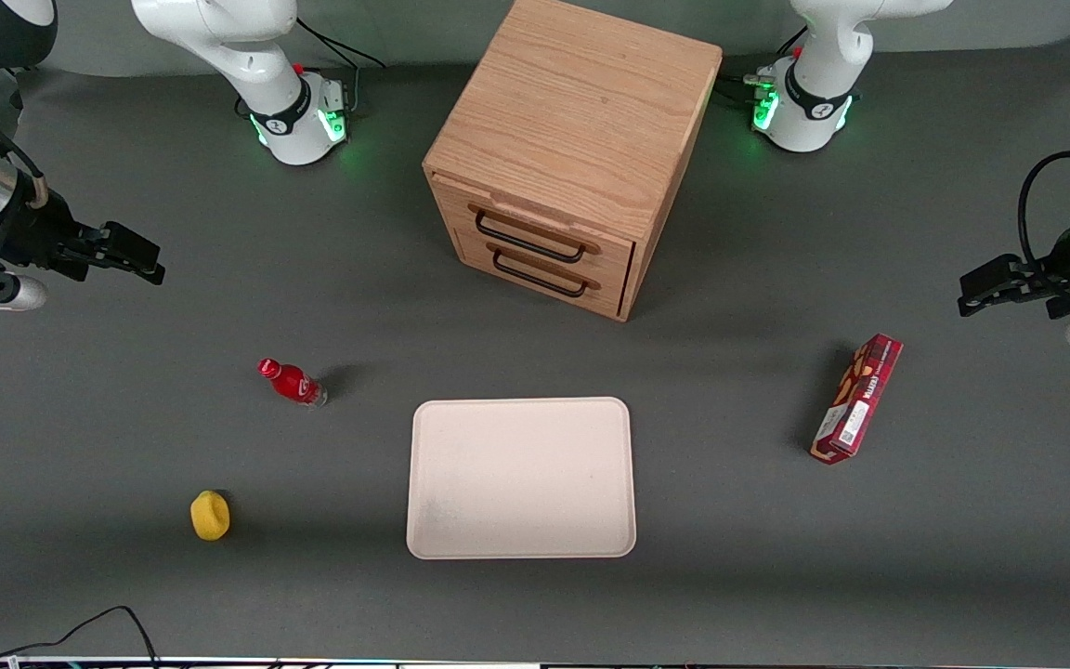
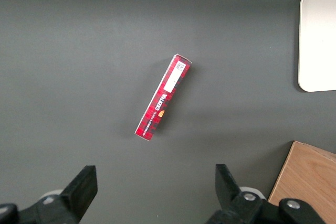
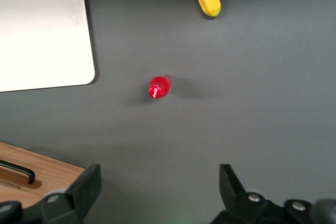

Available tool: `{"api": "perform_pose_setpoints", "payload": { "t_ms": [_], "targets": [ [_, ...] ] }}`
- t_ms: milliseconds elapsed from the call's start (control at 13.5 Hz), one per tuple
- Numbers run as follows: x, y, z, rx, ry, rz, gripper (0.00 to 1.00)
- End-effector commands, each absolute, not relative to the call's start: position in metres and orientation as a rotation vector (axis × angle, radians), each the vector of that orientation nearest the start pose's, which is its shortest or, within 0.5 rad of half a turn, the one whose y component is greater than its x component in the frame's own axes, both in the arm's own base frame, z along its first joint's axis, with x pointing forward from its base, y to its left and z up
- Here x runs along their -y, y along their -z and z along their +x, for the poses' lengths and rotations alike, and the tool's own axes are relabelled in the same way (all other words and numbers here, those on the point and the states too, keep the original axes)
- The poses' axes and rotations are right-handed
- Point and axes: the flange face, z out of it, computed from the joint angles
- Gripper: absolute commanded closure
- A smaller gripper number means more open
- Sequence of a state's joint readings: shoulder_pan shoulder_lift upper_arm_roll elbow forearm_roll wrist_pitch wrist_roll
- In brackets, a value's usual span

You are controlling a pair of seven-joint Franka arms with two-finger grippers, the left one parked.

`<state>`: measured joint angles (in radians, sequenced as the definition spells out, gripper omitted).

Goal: Open upper drawer
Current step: 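Move the right gripper toward the upper drawer's black handle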

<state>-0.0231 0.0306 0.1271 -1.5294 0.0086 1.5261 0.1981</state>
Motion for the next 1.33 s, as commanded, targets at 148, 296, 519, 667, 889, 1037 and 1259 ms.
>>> {"api": "perform_pose_setpoints", "payload": {
  "t_ms": [148, 296, 519, 667, 889, 1037, 1259],
  "targets": [
    [-0.058, -0.629, 0.555, -0.188, -0.056, -3.116, 0.0],
    [-0.083, -0.628, 0.555, -0.105, -0.065, -3.075, 0.0],
    [-0.154, -0.629, 0.554, 0.067, -0.072, -2.938, 0.0],
    [-0.21, -0.63, 0.558, 0.211, -0.065, -2.885, 0.0],
    [-0.296, -0.616, 0.563, 0.412, -0.087, -2.834, 0.0],
    [-0.339, -0.594, 0.568, 0.572, -0.101, -2.796, 0.0],
    [-0.371, -0.559, 0.576, 0.843, -0.07, -2.703, 0.0]
  ]
}}
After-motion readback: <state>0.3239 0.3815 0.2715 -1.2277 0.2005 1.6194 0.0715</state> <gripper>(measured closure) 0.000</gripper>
